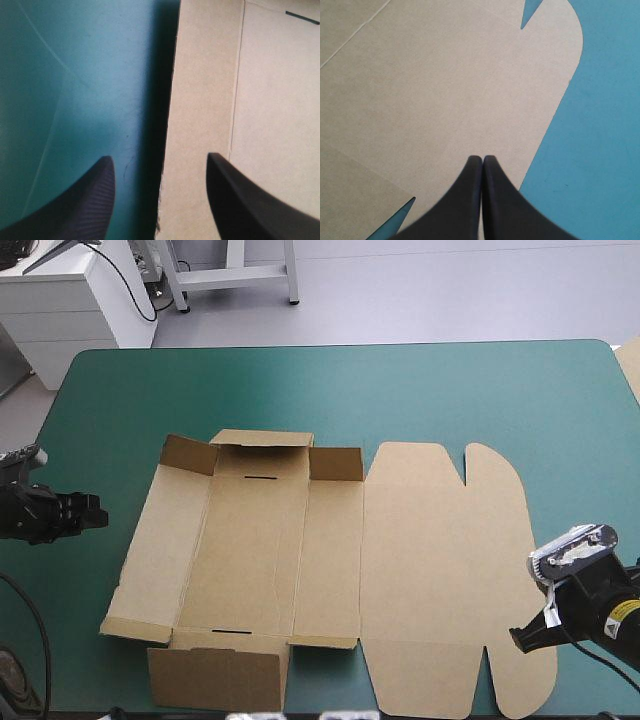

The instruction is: Fold the box

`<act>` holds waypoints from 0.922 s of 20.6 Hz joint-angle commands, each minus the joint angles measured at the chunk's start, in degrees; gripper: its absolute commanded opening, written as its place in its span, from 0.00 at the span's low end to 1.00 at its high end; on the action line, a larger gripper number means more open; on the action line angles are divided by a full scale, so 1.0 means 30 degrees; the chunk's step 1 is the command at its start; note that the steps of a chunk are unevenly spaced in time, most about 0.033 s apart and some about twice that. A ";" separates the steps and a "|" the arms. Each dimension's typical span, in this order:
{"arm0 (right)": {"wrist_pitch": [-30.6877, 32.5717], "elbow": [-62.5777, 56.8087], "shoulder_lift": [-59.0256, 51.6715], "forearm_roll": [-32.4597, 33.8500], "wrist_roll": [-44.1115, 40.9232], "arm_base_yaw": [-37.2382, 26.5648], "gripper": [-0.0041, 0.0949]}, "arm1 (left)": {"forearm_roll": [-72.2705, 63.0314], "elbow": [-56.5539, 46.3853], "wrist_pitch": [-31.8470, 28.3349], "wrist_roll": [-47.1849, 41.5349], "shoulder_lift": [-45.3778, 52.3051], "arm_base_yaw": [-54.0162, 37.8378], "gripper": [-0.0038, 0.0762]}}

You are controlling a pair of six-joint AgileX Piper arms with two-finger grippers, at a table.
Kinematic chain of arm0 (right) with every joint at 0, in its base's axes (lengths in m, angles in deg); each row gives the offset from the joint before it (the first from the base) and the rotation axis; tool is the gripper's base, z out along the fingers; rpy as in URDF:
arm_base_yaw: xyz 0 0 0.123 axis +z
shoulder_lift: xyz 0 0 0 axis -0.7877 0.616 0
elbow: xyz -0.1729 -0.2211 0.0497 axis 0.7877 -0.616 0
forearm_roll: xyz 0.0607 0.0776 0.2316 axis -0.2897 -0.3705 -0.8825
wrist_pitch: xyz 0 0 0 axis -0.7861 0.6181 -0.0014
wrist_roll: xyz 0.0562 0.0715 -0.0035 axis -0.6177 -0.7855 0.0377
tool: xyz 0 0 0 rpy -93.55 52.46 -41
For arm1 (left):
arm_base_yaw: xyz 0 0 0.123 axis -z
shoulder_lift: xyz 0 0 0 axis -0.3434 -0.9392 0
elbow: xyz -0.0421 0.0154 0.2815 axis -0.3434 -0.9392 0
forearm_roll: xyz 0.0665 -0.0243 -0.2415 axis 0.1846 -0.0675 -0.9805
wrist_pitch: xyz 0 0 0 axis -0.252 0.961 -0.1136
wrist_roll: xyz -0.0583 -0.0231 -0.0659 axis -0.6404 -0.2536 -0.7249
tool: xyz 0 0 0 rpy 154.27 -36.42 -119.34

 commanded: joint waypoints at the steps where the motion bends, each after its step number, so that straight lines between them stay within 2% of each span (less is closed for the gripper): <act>1: -0.1104 0.0469 0.0073 0.0127 0.0229 -0.0132 0.02 | -0.1055 0.0213 0.1241 -0.0358 0.0094 -0.0031 0.64; 5: -0.1220 0.0469 0.0073 0.0127 0.0229 -0.0132 0.02 | -0.1420 -0.0799 0.1343 -0.0193 -0.1555 -0.0031 0.64; 8: -0.1221 0.0469 0.0073 0.0127 0.0295 -0.0132 0.02 | -0.3028 -0.1412 0.1343 0.0973 -0.2445 0.0007 0.64; 13: -0.1221 0.0469 0.0073 0.0127 0.0295 -0.0132 0.02 | -0.2887 -0.2656 0.1343 0.1551 -0.3584 0.0268 0.64; 19: -0.1257 0.0469 0.0073 0.0127 0.0295 -0.0132 0.02 | -0.2577 -0.3582 0.1378 0.1125 -0.3934 0.2960 0.64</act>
